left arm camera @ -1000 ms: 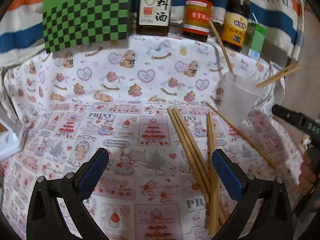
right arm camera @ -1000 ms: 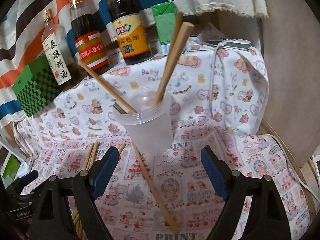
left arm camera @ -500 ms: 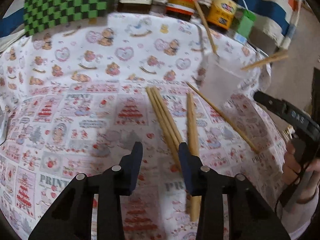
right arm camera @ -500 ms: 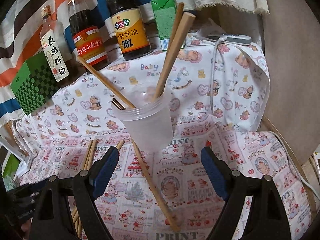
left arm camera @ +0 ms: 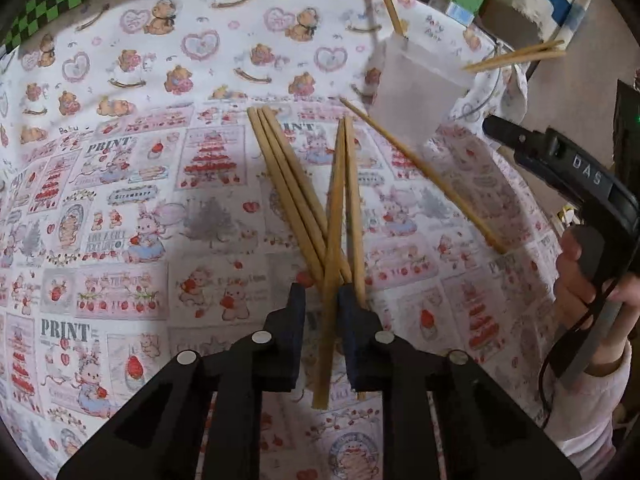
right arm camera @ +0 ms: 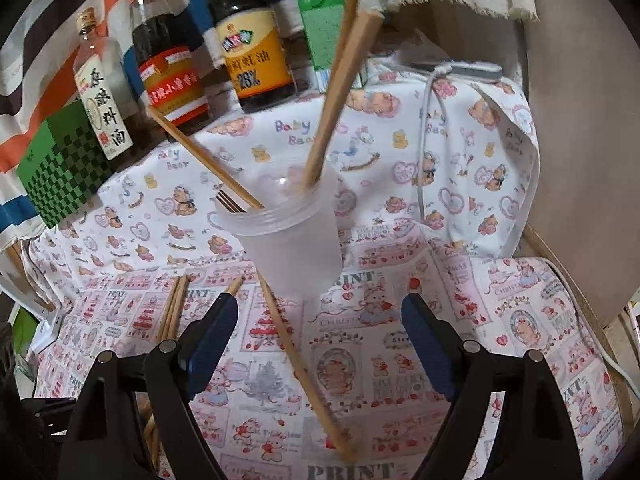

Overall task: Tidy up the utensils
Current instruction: 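Lower the left gripper to the chopstick pile and grasp one chopstick, then lift the held chopstick with the left gripper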

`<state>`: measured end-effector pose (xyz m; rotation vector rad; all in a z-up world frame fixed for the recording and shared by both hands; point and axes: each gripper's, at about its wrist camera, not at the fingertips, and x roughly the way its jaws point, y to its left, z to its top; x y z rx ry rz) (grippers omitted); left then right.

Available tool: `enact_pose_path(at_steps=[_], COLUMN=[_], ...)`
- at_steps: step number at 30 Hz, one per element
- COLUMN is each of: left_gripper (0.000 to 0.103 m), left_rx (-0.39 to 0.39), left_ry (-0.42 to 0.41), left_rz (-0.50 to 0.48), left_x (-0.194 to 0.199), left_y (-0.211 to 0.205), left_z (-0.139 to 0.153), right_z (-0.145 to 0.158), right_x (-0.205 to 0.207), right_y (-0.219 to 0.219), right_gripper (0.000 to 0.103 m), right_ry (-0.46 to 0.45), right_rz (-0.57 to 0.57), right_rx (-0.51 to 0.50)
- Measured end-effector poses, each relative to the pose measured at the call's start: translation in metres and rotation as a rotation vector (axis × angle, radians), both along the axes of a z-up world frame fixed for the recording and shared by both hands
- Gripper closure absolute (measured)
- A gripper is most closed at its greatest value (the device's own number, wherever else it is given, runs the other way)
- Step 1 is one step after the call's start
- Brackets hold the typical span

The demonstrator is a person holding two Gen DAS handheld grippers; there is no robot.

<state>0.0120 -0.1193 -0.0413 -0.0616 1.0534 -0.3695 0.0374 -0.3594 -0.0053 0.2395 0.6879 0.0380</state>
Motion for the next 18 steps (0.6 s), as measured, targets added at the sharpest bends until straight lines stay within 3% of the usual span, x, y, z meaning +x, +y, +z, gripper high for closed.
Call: enact_pose_path(at_steps=[2, 5, 7, 9, 14, 18], left_gripper=[0.087, 0.096, 0.097, 0.097, 0.097, 0.097], left_rx=[-0.008, -0.059, -0.100, -0.114, -0.136, -0.165], left_ry=[0.011, 0.032, -0.004, -0.070, -0.293, -0.471], left_rz=[-0.001, 0.005, 0.047, 0.050, 0.122, 0.159], left_x=[0.002, 0.006, 0.005, 0.003, -0.016, -0.032], left_y=[0.003, 0.009, 0.017, 0.022, 0.043, 0.058], left_z=[0.000, -0.001, 0.005, 0.017, 0.052, 0.077], right_z=[-0.001, 0.001, 0.002, 0.002, -0.001, -0.011], right_x=[0.001, 0.000, -0.001, -0.002, -0.005, 0.000], right_y=[0.000, 0.003, 0.006, 0.012, 0.023, 0.036], right_gripper=[0.017, 0.017, 0.017, 0.017, 0.035, 0.042], right_ry=[0.008, 0.004, 0.003, 0.011, 0.037, 0.107], right_rz=[0.007, 0.022, 0.051, 0.079, 0.099, 0.148], right_rx=[0.012, 0.012, 0.012, -0.002, -0.027, -0.116])
